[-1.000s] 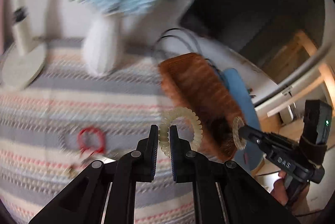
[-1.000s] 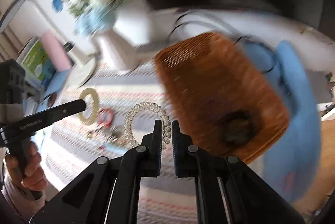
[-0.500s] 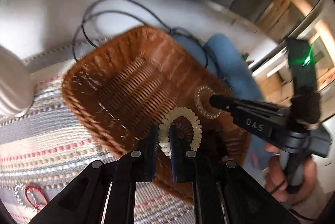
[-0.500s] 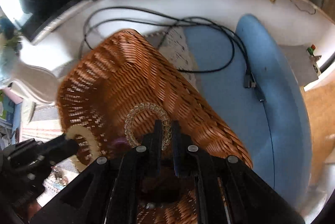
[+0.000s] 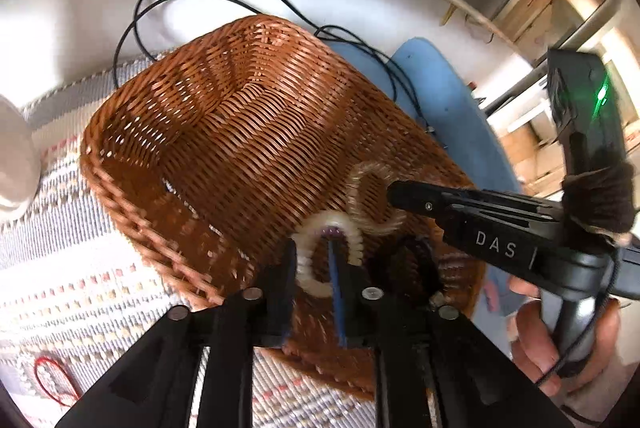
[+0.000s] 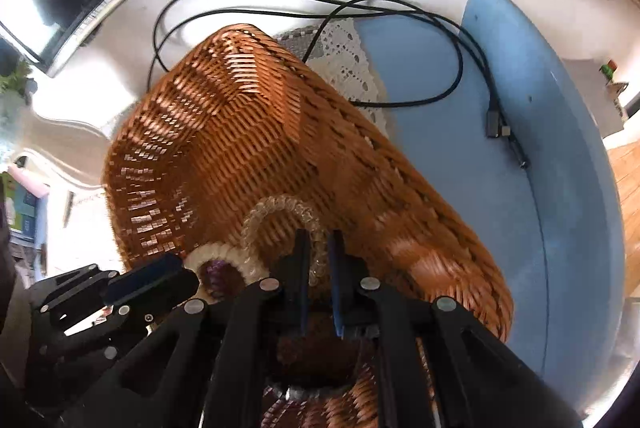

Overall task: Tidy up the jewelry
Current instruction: 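Carry both bracelets into the wicker basket and open both tools, then grasp the clear bead bracelet with left tool while right tool grasps red string bracelet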

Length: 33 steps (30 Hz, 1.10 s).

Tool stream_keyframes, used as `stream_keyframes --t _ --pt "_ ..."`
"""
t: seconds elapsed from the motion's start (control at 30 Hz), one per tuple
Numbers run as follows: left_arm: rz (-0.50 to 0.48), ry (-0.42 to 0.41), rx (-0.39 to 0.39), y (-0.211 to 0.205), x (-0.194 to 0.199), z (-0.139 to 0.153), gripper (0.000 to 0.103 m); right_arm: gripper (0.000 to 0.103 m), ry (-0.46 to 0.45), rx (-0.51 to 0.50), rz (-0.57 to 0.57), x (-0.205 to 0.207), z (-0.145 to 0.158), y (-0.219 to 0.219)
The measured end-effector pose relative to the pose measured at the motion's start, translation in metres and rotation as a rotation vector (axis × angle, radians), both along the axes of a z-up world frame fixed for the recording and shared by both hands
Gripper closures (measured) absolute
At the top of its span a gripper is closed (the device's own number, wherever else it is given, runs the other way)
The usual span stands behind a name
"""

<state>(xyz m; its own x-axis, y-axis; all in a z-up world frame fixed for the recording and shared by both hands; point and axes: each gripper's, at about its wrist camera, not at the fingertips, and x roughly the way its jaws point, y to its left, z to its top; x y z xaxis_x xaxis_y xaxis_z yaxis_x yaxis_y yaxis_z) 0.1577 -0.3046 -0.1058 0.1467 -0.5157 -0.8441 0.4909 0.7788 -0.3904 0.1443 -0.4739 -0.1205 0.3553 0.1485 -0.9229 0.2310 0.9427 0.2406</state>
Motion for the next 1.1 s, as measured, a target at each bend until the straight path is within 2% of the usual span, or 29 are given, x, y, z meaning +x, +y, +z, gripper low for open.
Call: stream_keyframes --t 0.07,0.27,0.6,0.8,0.87,0.93,1.1 --pt "0.026 0.006 -0.030 0.016 -0.005 0.009 0.064 0.092 -0.009 -0.008 -0.005 -0.005 0.007 0.000" --pt "0.092 -0.023 -0.084 0.071 -0.029 0.039 0.064 0.092 -0.043 -0.003 -0.014 -0.025 0.031 0.008" --pt "0.332 -0.070 -0.119 0.224 -0.061 0.071 0.064 0.091 -0.126 0.034 0.052 -0.046 0.065 0.075" --pt "0.445 -0.084 -0.108 0.297 -0.070 0.072 0.064 0.091 -0.146 0.053 0.134 -0.049 0.070 0.133" --pt "0.466 -0.089 -0.096 0.316 -0.073 0.066 0.064 0.086 -0.143 0.061 0.154 -0.049 0.068 0.152" --pt "0.486 -0.068 -0.094 0.335 -0.073 0.056 0.064 0.079 -0.127 0.068 0.173 -0.049 0.058 0.171" --pt "0.483 -0.005 -0.079 0.347 -0.071 0.021 0.064 0.078 -0.077 0.074 0.216 -0.050 0.035 0.208"
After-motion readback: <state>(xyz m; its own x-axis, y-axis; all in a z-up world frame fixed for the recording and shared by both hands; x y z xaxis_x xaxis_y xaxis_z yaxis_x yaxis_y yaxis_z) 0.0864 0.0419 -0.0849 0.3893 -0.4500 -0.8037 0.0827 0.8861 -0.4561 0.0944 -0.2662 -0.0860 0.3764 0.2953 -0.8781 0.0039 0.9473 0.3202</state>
